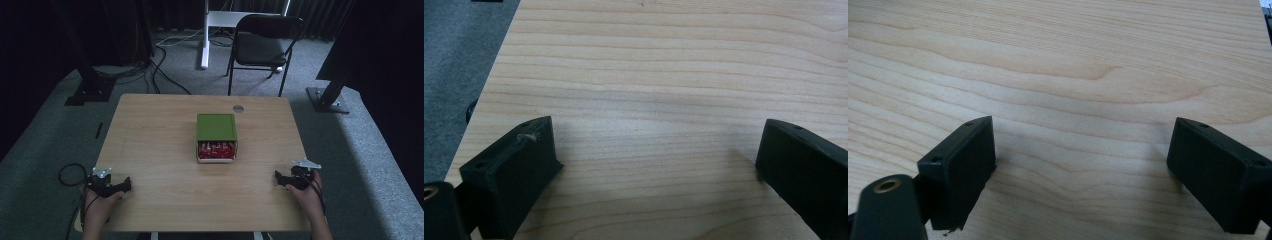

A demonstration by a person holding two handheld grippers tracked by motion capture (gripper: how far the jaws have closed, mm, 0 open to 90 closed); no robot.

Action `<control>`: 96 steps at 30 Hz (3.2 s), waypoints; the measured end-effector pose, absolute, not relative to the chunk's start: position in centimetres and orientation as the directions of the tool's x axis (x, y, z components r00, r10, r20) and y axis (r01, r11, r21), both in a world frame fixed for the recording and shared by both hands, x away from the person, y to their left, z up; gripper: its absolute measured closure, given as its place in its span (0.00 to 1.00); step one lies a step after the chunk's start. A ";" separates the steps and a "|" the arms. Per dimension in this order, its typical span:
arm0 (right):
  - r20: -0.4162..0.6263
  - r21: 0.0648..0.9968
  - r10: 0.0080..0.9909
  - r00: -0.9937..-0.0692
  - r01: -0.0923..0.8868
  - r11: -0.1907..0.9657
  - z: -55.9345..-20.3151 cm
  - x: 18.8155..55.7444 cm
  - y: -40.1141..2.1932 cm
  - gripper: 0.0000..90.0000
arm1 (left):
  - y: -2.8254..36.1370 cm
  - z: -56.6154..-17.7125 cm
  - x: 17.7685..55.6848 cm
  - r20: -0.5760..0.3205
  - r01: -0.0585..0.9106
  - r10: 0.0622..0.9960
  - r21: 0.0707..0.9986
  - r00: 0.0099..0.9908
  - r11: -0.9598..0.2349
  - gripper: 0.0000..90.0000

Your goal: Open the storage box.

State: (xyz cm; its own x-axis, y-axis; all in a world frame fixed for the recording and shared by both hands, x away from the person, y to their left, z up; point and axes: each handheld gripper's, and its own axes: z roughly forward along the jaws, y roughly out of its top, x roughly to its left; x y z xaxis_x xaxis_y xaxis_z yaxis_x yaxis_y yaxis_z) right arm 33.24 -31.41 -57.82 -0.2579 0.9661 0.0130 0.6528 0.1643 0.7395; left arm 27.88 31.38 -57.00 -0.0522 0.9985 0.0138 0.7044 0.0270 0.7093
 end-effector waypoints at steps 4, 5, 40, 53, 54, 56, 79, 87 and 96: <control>0.013 0.739 0.966 -0.258 0.653 0.165 -57.8 33.2 -31.4 0.13 | 31.4 -57.0 27.9 0.014 0.706 0.999 0.708 -0.048 0.024 0.03; 0.013 0.739 0.966 -0.258 0.653 0.165 -57.8 33.2 -31.4 0.13 | 31.4 -57.0 27.9 0.014 0.706 0.999 0.708 -0.047 0.023 0.03; 0.013 0.739 0.966 -0.258 0.653 0.164 -57.8 33.3 -31.4 0.13 | 26.4 -54.9 29.0 0.150 0.634 0.971 0.737 0.184 -0.234 0.07; 0.013 0.739 0.966 -0.258 0.653 0.164 -57.8 33.3 -31.4 0.13 | 22.8 -53.5 29.5 0.210 0.559 0.930 0.751 0.302 -0.351 0.07; 0.013 0.739 0.966 -0.257 0.653 0.164 -57.8 33.3 -31.4 0.13 | 22.0 -53.3 29.5 0.222 0.543 0.919 0.752 0.326 -0.374 0.07; 0.014 0.739 0.966 -0.257 0.653 0.163 -57.8 33.3 -31.4 0.13 | 21.2 -53.0 29.5 0.242 0.520 0.908 0.756 0.343 -0.398 0.07; 0.014 0.739 0.966 -0.257 0.654 0.163 -57.8 33.3 -31.4 0.13 | 13.9 -52.0 29.4 0.423 0.344 0.744 0.694 0.517 -0.633 0.07; 0.014 0.739 0.966 -0.257 0.654 0.163 -57.8 33.3 -31.4 0.13 | 11.4 -52.0 29.3 0.503 0.266 0.662 0.647 0.556 -0.715 0.07; 0.015 0.738 0.967 -0.256 0.655 0.162 -57.8 33.2 -31.4 0.13 | 8.4 -52.6 29.2 0.555 0.184 0.569 0.598 0.607 -0.780 0.07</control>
State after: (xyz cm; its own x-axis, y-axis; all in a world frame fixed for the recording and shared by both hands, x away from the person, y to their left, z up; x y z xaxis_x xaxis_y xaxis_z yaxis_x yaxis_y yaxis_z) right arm 33.25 -31.39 -57.81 -0.2559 0.9666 0.0149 0.6546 0.1620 0.7384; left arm 29.16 8.44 -52.64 0.6067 0.5689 0.5552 0.1837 -0.7799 0.5983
